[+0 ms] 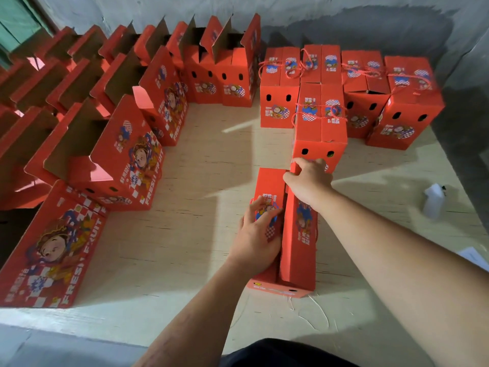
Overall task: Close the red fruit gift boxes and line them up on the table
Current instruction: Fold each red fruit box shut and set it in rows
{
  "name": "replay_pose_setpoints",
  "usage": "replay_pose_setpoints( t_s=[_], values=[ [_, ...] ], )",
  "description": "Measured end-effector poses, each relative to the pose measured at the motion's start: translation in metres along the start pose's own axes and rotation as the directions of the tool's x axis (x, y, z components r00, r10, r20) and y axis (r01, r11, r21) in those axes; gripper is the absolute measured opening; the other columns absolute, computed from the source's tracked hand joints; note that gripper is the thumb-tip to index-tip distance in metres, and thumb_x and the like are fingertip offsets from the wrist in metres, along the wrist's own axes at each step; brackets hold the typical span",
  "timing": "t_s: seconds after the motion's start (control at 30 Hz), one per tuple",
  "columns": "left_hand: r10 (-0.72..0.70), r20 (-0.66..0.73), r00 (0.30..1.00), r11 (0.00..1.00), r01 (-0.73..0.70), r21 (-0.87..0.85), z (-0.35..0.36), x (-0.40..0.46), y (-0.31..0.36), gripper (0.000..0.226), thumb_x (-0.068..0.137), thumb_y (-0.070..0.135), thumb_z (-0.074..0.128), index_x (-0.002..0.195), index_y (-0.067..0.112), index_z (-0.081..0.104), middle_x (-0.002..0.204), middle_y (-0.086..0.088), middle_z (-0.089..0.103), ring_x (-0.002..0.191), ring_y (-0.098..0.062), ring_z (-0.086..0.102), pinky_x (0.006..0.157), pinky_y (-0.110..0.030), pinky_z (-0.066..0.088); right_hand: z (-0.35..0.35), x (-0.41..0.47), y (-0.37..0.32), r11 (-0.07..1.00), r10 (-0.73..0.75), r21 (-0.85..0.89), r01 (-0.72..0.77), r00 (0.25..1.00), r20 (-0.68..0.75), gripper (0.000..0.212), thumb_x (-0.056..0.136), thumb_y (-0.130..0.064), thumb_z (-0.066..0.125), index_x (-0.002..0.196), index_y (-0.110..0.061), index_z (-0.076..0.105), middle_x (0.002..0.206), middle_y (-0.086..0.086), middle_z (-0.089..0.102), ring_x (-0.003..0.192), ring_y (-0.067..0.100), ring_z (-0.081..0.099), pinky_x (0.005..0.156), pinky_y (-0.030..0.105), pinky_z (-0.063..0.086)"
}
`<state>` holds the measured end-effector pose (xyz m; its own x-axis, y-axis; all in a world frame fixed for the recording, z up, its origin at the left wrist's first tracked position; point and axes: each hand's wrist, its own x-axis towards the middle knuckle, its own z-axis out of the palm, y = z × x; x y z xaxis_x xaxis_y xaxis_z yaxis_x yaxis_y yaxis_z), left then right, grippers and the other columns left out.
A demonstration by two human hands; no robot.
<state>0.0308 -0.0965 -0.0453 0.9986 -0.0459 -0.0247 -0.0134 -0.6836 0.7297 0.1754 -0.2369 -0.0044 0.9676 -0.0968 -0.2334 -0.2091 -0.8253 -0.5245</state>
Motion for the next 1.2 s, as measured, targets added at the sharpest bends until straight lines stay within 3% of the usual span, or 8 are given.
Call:
replay_pose_setpoints(
  t_s=[0.17, 0.37, 0.47, 0.67, 0.87, 1.0, 1.1, 1.2],
  values=[
    [0.020, -0.015, 1.000, 0.999, -0.019, 0.044, 0.002, 0.001, -0.004, 0.050, 0.089, 0.035, 0.064, 0.138, 0.037, 0.057, 0.161, 0.002, 0.026, 0.144, -0.029, 0.035, 0.117, -0.038, 0.031, 0.015, -0.008, -0.013, 0.992, 0.055, -0.114, -0.053, 0.998, 0.014, 0.038, 0.096, -0.039, 0.054, 0.132, -0.031, 0.055, 0.140, 0.007, 0.026, 0.135, 0.039, 0.027, 0.096, 0.058, 0.048],
    [0.001, -0.022, 1.000, 0.998, 0.000, 0.064, 0.003, 0.004, -0.010, 0.041, 0.101, 0.033, 0.044, 0.140, 0.042, 0.057, 0.162, 0.010, 0.024, 0.140, -0.026, 0.035, 0.117, -0.037, 0.031, 0.015, -0.001, -0.017, 0.988, 0.037, -0.151, -0.024, 0.996, 0.086, 0.043, 0.100, -0.037, 0.048, 0.141, -0.026, 0.050, 0.154, 0.016, 0.025, 0.143, 0.042, 0.021, 0.106, 0.056, 0.038],
    [-0.037, -0.058, 0.998, 0.991, 0.044, 0.125, 0.005, 0.005, -0.005, 0.044, 0.100, 0.058, 0.035, 0.136, 0.045, 0.056, 0.160, 0.012, 0.027, 0.140, -0.028, 0.032, 0.117, -0.041, 0.030, 0.018, -0.007, -0.011, 0.991, 0.000, -0.130, 0.010, 0.997, 0.078, 0.051, 0.102, -0.037, 0.041, 0.152, -0.030, 0.036, 0.150, 0.018, 0.032, 0.140, 0.043, 0.023, 0.106, 0.056, 0.036],
    [0.241, -0.078, 0.967, 0.888, -0.187, 0.420, 0.012, -0.004, 0.000, 0.059, 0.100, 0.065, 0.034, 0.135, 0.026, 0.063, 0.144, 0.008, 0.052, 0.138, -0.029, 0.038, 0.114, -0.044, 0.022, 0.019, -0.009, -0.008, 0.978, -0.048, -0.199, 0.065, 0.995, 0.087, 0.057, 0.103, -0.039, 0.037, 0.158, -0.030, 0.024, 0.155, 0.014, 0.031, 0.142, 0.043, 0.018, 0.101, 0.059, 0.041],
    [0.004, 0.060, 0.998, 0.839, -0.036, 0.544, 0.009, -0.007, 0.009, 0.077, 0.094, 0.076, 0.012, 0.159, 0.039, 0.028, 0.168, 0.004, 0.008, 0.148, -0.031, 0.013, 0.120, -0.048, 0.008, 0.034, -0.016, 0.006, 0.958, -0.055, -0.276, 0.074, 0.996, 0.077, 0.063, 0.104, -0.061, 0.018, 0.160, -0.039, 0.002, 0.171, -0.002, -0.007, 0.152, 0.038, 0.002, 0.111, 0.061, 0.033],
    [-0.197, -0.056, 0.979, 0.833, 0.197, 0.518, 0.013, -0.010, 0.014, 0.111, 0.071, 0.097, 0.015, 0.160, 0.037, -0.013, 0.167, -0.002, 0.006, 0.148, -0.030, 0.014, 0.120, -0.051, 0.010, 0.037, -0.023, 0.020, 0.965, -0.247, -0.114, 0.236, 0.964, -0.097, 0.061, 0.106, -0.045, 0.040, 0.161, -0.028, 0.021, 0.170, 0.009, 0.004, 0.152, 0.040, 0.011, 0.115, 0.055, 0.031],
    [-0.156, -0.138, 0.978, 0.910, 0.196, 0.364, 0.010, -0.014, 0.006, 0.122, 0.068, 0.100, 0.032, 0.164, 0.032, 0.001, 0.162, -0.007, 0.025, 0.144, -0.032, 0.027, 0.118, -0.050, 0.024, 0.037, -0.041, 0.041, 0.937, -0.284, 0.175, 0.303, 0.951, -0.125, 0.077, 0.102, -0.030, 0.057, 0.164, -0.024, 0.012, 0.167, 0.016, 0.003, 0.155, 0.026, 0.006, 0.121, 0.046, 0.021],
    [-0.255, -0.037, 0.966, 0.967, 0.255, -0.001, 0.003, -0.020, -0.016, 0.127, 0.067, 0.088, 0.063, 0.163, 0.035, 0.002, 0.154, -0.006, 0.032, 0.142, -0.028, 0.032, 0.119, -0.045, 0.029, 0.044, -0.080, 0.075, 0.896, -0.191, 0.416, 0.156, 0.981, 0.043, 0.102, 0.093, -0.028, 0.072, 0.164, -0.027, -0.001, 0.163, 0.010, 0.017, 0.146, 0.007, 0.020, 0.120, 0.036, 0.026]
  ],
)
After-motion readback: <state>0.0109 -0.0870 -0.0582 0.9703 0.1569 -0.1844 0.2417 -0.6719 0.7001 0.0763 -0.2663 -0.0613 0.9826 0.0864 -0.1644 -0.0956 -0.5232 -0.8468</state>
